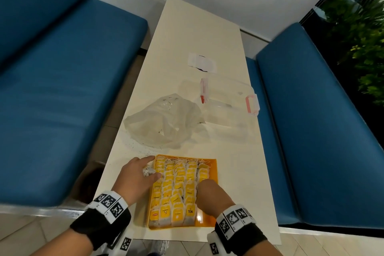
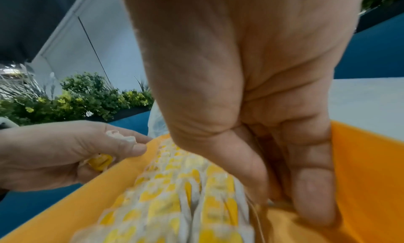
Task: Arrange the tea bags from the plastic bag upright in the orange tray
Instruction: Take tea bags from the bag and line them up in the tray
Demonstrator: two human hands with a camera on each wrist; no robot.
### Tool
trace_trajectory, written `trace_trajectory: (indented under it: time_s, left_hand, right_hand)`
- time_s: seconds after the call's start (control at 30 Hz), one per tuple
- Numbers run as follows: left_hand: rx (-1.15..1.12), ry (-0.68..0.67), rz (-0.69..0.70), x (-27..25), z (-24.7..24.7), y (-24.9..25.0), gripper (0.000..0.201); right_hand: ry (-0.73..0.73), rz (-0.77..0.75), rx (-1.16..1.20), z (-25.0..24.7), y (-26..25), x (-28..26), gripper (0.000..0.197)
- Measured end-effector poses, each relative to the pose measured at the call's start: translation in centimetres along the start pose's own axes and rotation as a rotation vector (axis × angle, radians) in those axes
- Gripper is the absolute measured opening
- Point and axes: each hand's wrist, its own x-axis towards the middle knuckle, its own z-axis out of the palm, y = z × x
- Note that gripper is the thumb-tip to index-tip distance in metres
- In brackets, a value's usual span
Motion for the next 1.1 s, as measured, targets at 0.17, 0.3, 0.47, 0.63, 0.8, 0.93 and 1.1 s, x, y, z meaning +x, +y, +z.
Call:
trace_trajectory:
  time_s: [0.17, 0.3, 0.47, 0.63, 0.8, 0.93, 1.1]
  left_hand:
    - [-0.25, -0.102, 0.036, -0.8, -1.7, 2.0, 0.05]
    - [-0.546, -0.465, -0.11, -1.6, -1.6, 4.5, 0.053]
    - [-0.985, -0.668, -0.375, -2.1, -0.9, 5.5, 0.037]
    - [-1.172, -0.589, -0.495, -1.4, -0.2, 5.3, 0.041]
    - [-1.231, -0.545, -0.551, -1.3, 0.1, 5.7, 0.038]
    - [-1.188, -0.555, -0.54, -1.5, 0.2, 6.0, 0.038]
    - [-1.129, -0.577, -0.515, -1.7, 0.0, 6.2, 0.033]
  right_hand:
    - [0.209, -0.076, 0.136, -4.9, -0.7, -2.8, 0.015]
    - [0.325, -0.371, 0.464, -7.8, -3.5, -4.7, 0.026]
    - [0.431, -0.426, 0.593, -7.7, -4.4, -4.8, 0.022]
    - [0.51, -0.529, 0.566, -6.3, -4.0, -5.1, 0.025]
    - [0.511, -0.543, 0.461, -5.4, -4.5, -5.1, 0.034]
    - [0.487, -0.597, 0.397, -5.3, -5.2, -5.0, 0.037]
    - [0.442, -0.682, 0.179, -5.3, -5.0, -4.4, 0.041]
